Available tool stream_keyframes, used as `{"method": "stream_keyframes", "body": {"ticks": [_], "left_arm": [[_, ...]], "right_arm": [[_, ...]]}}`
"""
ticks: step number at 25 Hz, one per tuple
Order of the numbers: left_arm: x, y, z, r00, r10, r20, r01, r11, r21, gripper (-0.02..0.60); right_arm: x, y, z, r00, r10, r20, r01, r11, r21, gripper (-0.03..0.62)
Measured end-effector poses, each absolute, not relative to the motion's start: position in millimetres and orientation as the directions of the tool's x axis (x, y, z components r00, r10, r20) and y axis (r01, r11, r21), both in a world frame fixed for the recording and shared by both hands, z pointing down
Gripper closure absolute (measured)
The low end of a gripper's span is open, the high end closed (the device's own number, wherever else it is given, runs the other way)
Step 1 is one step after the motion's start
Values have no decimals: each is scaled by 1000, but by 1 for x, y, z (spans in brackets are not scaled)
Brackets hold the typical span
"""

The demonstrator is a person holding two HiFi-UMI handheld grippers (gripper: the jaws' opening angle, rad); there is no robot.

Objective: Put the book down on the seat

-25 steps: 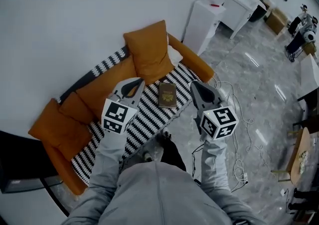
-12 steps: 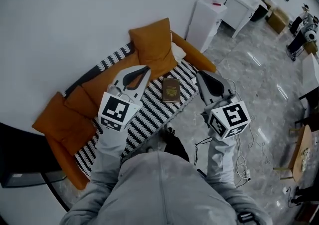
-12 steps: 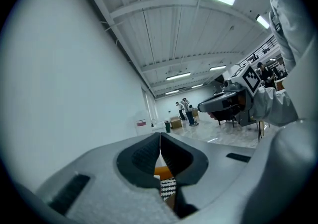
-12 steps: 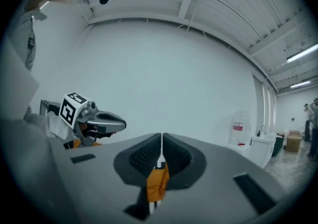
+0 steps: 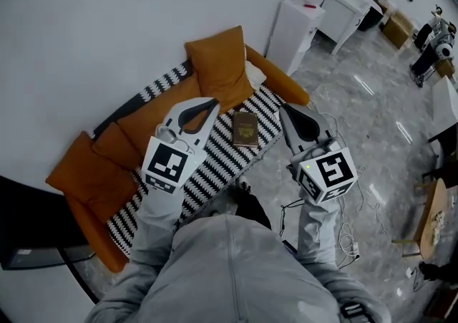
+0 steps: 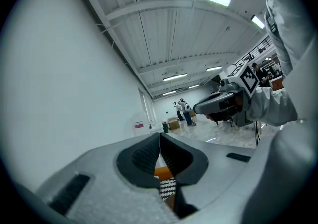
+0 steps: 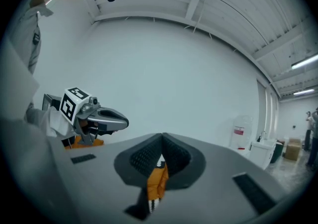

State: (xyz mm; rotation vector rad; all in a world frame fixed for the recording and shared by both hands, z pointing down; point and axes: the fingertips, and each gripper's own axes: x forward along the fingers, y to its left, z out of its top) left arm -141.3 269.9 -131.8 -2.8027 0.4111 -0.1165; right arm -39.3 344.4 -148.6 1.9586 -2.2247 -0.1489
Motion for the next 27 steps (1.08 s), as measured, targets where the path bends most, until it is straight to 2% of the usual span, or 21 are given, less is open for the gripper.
{"method": "stream_keyframes", "body": {"ticks": [27], "left_arm": [[-141, 258, -94, 955, -280, 95, -250, -936, -248, 555]], "right_arm": [[-35, 334, -113, -89, -987, 135, -982, 110, 151, 566]]}}
